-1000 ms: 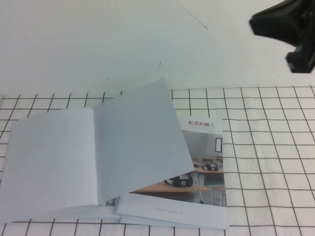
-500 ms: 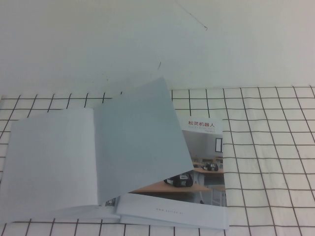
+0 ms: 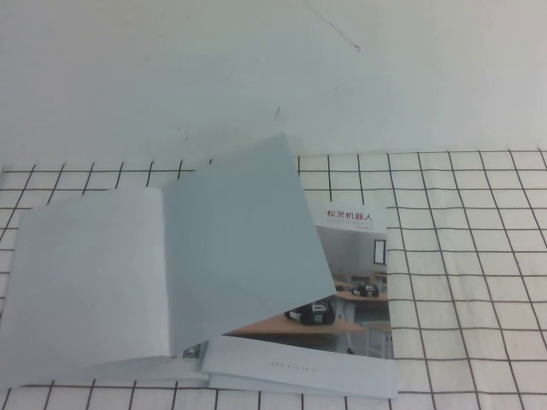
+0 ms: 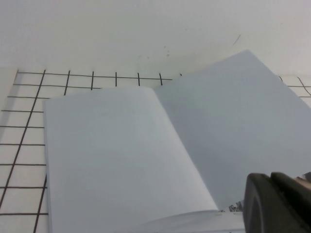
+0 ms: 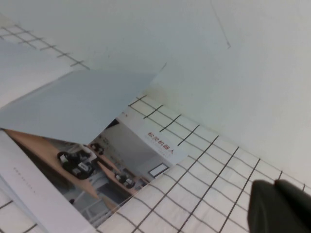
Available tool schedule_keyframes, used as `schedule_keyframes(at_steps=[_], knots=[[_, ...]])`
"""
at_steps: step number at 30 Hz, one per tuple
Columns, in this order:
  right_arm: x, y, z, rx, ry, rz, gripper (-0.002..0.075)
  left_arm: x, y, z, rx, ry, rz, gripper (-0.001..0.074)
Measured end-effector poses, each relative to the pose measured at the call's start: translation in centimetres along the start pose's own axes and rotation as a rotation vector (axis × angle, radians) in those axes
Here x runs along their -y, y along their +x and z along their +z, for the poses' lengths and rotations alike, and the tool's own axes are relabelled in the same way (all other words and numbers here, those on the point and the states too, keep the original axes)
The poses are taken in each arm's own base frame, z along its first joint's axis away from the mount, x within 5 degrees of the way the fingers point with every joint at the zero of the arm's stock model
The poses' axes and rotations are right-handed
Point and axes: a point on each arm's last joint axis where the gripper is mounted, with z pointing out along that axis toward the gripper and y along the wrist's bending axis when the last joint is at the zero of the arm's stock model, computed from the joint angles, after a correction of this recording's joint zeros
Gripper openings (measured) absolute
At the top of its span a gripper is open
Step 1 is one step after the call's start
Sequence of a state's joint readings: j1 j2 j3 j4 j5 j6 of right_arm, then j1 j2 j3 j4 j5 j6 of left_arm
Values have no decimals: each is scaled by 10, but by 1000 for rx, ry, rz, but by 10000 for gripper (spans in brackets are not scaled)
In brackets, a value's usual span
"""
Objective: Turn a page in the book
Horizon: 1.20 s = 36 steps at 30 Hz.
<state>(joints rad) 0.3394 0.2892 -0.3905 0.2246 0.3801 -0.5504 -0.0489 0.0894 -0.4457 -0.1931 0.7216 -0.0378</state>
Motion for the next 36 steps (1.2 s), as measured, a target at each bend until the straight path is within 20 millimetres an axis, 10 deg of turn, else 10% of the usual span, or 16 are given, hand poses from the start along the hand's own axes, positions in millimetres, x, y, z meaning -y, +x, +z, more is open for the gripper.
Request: schedule_keyframes(at_steps=[36], knots=[[-12,30,7,-143,-78,23,0,-18,46,39,84,-47,41,-4]])
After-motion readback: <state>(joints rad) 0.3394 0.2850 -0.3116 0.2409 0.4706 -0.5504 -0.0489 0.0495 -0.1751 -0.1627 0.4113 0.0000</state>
